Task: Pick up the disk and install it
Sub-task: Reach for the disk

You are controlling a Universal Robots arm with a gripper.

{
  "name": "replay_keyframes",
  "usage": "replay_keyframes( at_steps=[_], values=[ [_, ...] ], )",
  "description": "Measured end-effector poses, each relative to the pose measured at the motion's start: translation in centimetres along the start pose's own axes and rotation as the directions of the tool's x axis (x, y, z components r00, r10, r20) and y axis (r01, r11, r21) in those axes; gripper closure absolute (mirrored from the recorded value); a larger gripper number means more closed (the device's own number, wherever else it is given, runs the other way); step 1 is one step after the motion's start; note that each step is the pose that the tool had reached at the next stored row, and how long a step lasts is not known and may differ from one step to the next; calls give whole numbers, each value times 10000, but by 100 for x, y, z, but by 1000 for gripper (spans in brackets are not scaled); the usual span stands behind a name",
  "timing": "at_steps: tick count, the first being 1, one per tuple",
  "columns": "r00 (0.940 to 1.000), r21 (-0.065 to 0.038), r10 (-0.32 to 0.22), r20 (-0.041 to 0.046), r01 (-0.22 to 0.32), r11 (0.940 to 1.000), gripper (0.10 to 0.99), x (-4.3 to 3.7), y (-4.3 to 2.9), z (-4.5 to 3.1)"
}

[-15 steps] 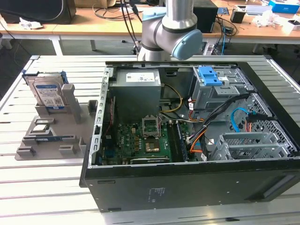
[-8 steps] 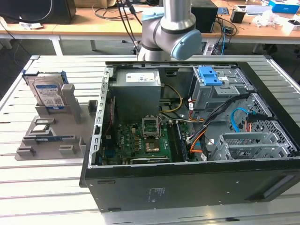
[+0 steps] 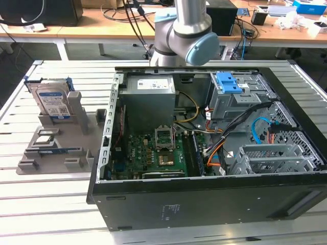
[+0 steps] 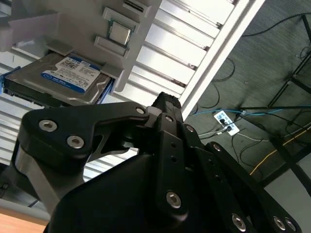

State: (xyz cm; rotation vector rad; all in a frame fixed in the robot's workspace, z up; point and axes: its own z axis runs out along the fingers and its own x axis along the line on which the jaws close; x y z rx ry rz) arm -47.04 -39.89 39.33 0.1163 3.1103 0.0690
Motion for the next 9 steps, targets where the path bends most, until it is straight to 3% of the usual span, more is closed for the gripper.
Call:
replay_keyframes(
  at_steps=[9],
  values=[
    [10000,0,1,4,-1,10000,980,334,-24,-9]
  ],
)
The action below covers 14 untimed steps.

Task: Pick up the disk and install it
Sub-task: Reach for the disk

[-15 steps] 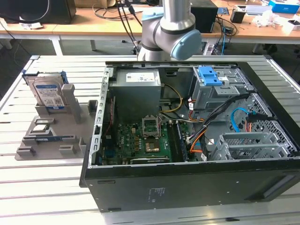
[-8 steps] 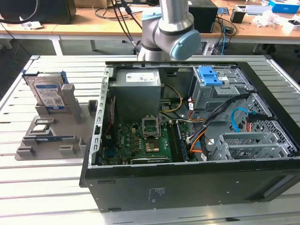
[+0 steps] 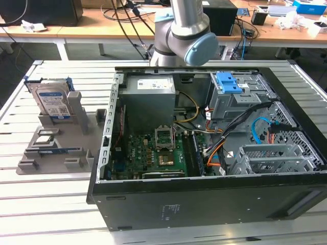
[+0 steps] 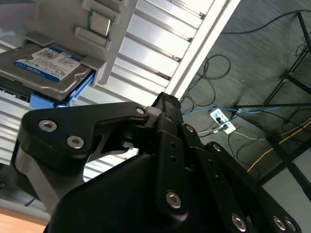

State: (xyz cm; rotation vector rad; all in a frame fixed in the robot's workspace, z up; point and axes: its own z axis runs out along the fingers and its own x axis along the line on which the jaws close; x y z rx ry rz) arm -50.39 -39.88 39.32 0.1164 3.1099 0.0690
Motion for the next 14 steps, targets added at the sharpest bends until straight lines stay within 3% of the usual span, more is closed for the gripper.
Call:
replay_keyframes(
  at_steps=[2,5,14],
  values=[
    [10000,0,0,0,0,10000,980,84,1,-1],
    [10000,8,-1,0,1,10000,980,90,64,2],
    [10000,15,11,1,-11,10000,980,89,72,2]
  ],
)
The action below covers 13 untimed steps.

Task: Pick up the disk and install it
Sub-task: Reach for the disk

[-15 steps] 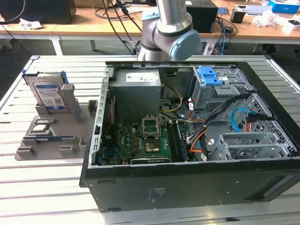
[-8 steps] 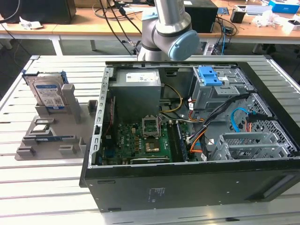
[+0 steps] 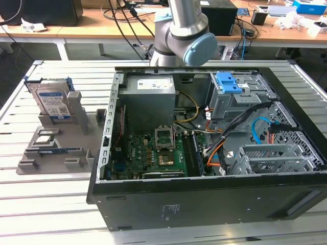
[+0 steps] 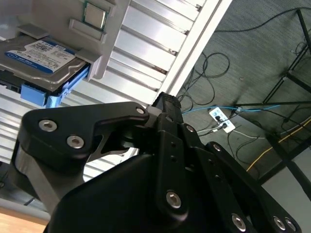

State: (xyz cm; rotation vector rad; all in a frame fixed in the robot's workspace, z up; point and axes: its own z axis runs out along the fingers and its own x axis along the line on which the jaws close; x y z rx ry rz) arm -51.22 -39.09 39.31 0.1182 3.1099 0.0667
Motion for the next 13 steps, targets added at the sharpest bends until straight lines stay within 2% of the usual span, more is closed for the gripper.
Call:
replay_keyframes(
  at_steps=[2,5,13],
  values=[
    [10000,-1,2,0,-2,10000,980,-10,2,0],
    [10000,-1,0,0,0,10000,980,-105,8,3],
    [10000,3,0,-12,0,10000,980,-513,39,16]
  ],
)
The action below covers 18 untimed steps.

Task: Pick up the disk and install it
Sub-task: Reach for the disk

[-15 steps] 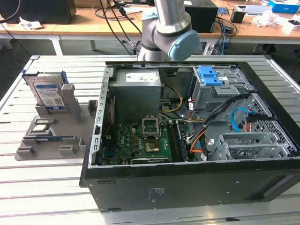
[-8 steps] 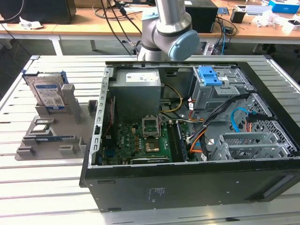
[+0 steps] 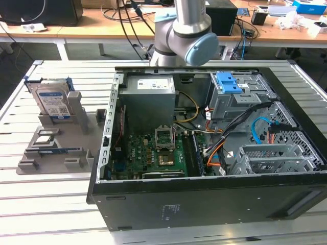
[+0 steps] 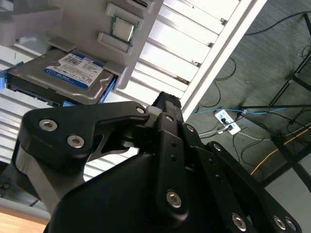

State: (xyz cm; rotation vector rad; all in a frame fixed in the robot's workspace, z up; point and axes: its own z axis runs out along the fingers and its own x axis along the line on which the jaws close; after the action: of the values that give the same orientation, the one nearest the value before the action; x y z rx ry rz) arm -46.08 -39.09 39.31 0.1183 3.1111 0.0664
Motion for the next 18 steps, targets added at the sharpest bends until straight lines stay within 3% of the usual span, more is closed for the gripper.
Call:
replay_keyframes(
  at_steps=[7,8,18],
  values=[
    [10000,4,1,-15,-1,10000,980,-362,27,10],
    [10000,4,0,-16,0,10000,980,-443,33,13],
    [10000,17,2,-33,-2,10000,980,-932,74,28]
  ],
)
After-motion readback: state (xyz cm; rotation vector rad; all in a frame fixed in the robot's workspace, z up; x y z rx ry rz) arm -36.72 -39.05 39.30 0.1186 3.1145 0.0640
